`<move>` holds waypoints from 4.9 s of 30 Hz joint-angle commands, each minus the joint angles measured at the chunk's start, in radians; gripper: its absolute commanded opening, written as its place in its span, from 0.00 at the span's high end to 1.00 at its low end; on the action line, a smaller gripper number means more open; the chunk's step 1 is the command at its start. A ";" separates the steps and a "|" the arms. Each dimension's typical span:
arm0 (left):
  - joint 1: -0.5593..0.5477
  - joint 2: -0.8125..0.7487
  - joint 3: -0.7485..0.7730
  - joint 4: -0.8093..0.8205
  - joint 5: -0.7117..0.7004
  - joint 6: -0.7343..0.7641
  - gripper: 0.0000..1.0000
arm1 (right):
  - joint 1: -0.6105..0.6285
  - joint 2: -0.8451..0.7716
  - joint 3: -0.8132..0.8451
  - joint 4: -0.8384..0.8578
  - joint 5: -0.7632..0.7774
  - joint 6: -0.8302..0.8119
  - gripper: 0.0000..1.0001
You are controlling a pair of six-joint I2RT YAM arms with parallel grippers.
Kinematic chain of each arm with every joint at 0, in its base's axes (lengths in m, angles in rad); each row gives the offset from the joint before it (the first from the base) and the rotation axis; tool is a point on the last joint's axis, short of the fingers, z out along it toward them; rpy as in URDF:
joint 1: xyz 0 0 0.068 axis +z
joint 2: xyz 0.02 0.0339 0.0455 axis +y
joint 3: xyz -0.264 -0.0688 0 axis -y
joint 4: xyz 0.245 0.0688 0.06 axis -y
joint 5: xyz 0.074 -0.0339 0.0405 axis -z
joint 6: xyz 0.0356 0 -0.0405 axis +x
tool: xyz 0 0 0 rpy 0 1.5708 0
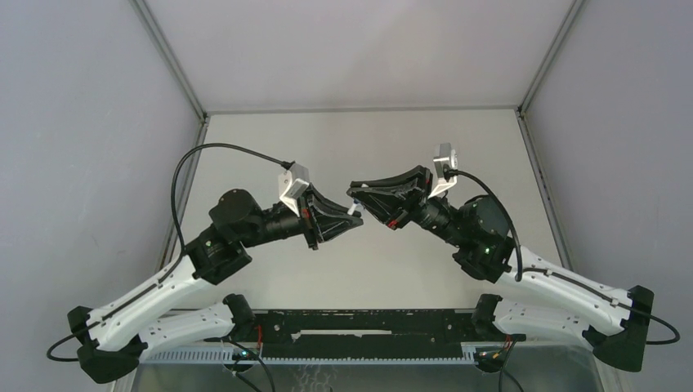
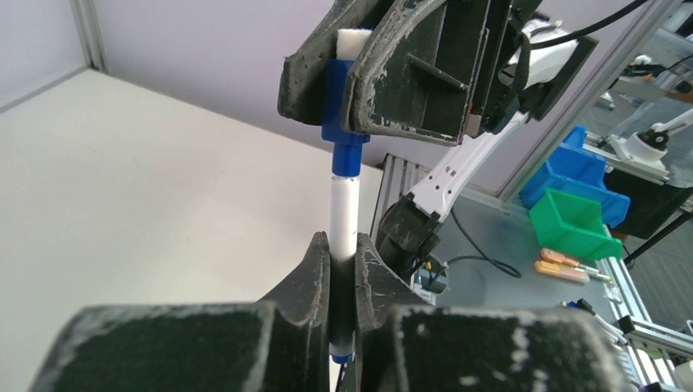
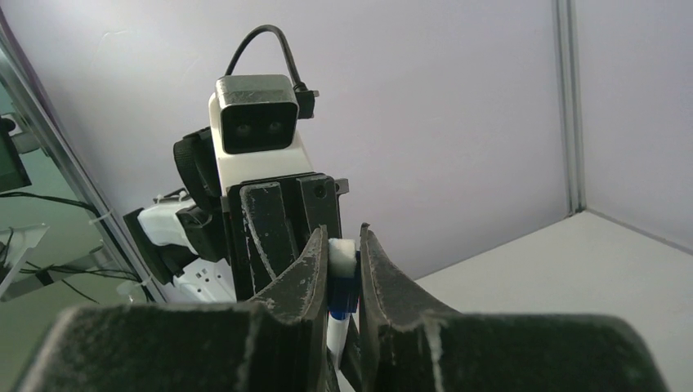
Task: Insert the pens into the pen caps
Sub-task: Press the pen cap onto the pen, then place the pen at the center of the board.
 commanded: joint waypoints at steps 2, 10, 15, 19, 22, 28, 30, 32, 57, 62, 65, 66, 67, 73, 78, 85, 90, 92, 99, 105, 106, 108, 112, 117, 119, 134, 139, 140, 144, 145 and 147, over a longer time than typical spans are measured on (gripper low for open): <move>0.035 -0.013 0.147 0.231 -0.120 0.033 1.00 | 0.055 0.130 -0.132 -0.207 -0.184 -0.021 1.00; 0.095 -0.026 0.152 0.258 -0.107 0.012 1.00 | 0.109 0.183 -0.175 -0.183 -0.201 -0.027 1.00; 0.117 -0.033 0.163 0.266 -0.108 0.013 1.00 | 0.115 0.187 -0.241 -0.176 -0.207 -0.036 1.00; 0.131 -0.029 0.168 0.279 -0.115 0.014 1.00 | 0.140 0.216 -0.249 -0.188 -0.219 -0.051 1.00; 0.139 -0.023 0.176 0.292 -0.110 0.008 1.00 | 0.171 0.244 -0.249 -0.202 -0.211 -0.066 1.00; 0.150 -0.017 0.188 0.312 -0.103 -0.003 1.00 | 0.214 0.294 -0.278 -0.160 -0.202 -0.067 1.00; 0.155 -0.020 0.192 0.310 -0.105 0.001 1.00 | 0.223 0.301 -0.288 -0.163 -0.198 -0.069 1.00; 0.162 -0.026 0.195 0.304 -0.108 0.005 1.00 | 0.226 0.295 -0.305 -0.169 -0.196 -0.068 1.00; 0.182 -0.090 0.205 0.124 0.155 0.014 1.00 | 0.208 -0.042 -0.093 -0.183 -0.029 -0.063 1.00; 0.182 -0.102 0.203 0.118 0.211 0.021 1.00 | 0.226 -0.044 -0.045 -0.140 -0.066 -0.092 1.00; 0.182 -0.100 0.209 0.120 0.238 0.021 1.00 | 0.235 -0.037 -0.016 -0.148 -0.056 -0.117 0.99; 0.182 -0.094 0.213 0.121 0.246 0.022 1.00 | 0.235 -0.034 -0.008 -0.150 -0.053 -0.123 0.98; 0.181 -0.091 0.216 0.121 0.253 0.021 1.00 | 0.236 -0.031 -0.001 -0.149 -0.050 -0.130 0.96; 0.181 -0.070 0.215 0.131 0.283 0.018 1.00 | 0.246 -0.007 0.033 -0.126 -0.034 -0.152 0.91; 0.181 -0.063 0.211 0.132 0.296 0.018 1.00 | 0.245 -0.011 0.033 -0.098 -0.021 -0.151 0.83; 0.180 -0.058 0.210 0.042 0.234 0.067 1.00 | 0.245 -0.044 0.033 -0.081 -0.013 -0.177 0.59; 0.182 -0.071 0.206 -0.079 0.112 0.110 1.00 | 0.244 -0.101 0.032 -0.182 0.042 -0.230 0.40; 0.183 -0.075 0.203 -0.131 0.019 0.123 1.00 | 0.243 -0.121 0.024 -0.240 0.095 -0.244 0.39; 0.227 -0.060 0.127 -0.334 -0.414 0.125 1.00 | 0.217 -0.119 -0.005 -0.533 0.412 -0.139 0.40; 0.516 0.029 0.010 -0.428 -0.486 -0.004 1.00 | 0.211 -0.110 -0.077 -0.603 0.457 -0.014 0.40; 0.560 0.048 -0.010 -0.430 -0.489 -0.025 1.00 | 0.211 -0.109 -0.086 -0.611 0.459 0.002 0.40; 0.637 0.100 -0.051 -0.411 -0.485 -0.061 1.00 | 0.211 -0.109 -0.099 -0.630 0.466 0.024 0.40; 0.704 0.246 -0.063 -0.377 -0.519 -0.081 1.00 | 0.211 -0.121 -0.119 -0.667 0.467 0.048 0.41; 0.727 0.442 -0.025 -0.373 -0.593 -0.090 1.00 | 0.212 -0.159 -0.142 -0.693 0.467 0.066 0.41; 0.734 0.513 0.001 -0.386 -0.631 -0.087 1.00 | 0.212 -0.177 -0.152 -0.697 0.460 0.068 0.41; 0.743 0.729 -0.061 -0.306 -0.631 -0.136 0.95 | 0.212 -0.228 -0.187 -0.749 0.425 0.058 0.41; 0.741 0.758 -0.076 -0.298 -0.614 -0.149 0.91 | 0.212 -0.227 -0.189 -0.747 0.425 0.060 0.40; 0.740 0.758 -0.076 -0.298 -0.614 -0.154 0.89 | 0.211 -0.228 -0.189 -0.746 0.425 0.060 0.41; 0.741 0.760 -0.072 -0.313 -0.594 -0.173 0.88 | 0.210 -0.225 -0.189 -0.730 0.422 0.056 0.41; 0.741 0.761 -0.069 -0.319 -0.593 -0.177 0.87 | 0.211 -0.224 -0.189 -0.726 0.420 0.056 0.40; 0.740 0.765 -0.059 -0.334 -0.592 -0.180 0.86 | 0.211 -0.222 -0.189 -0.721 0.420 0.053 0.41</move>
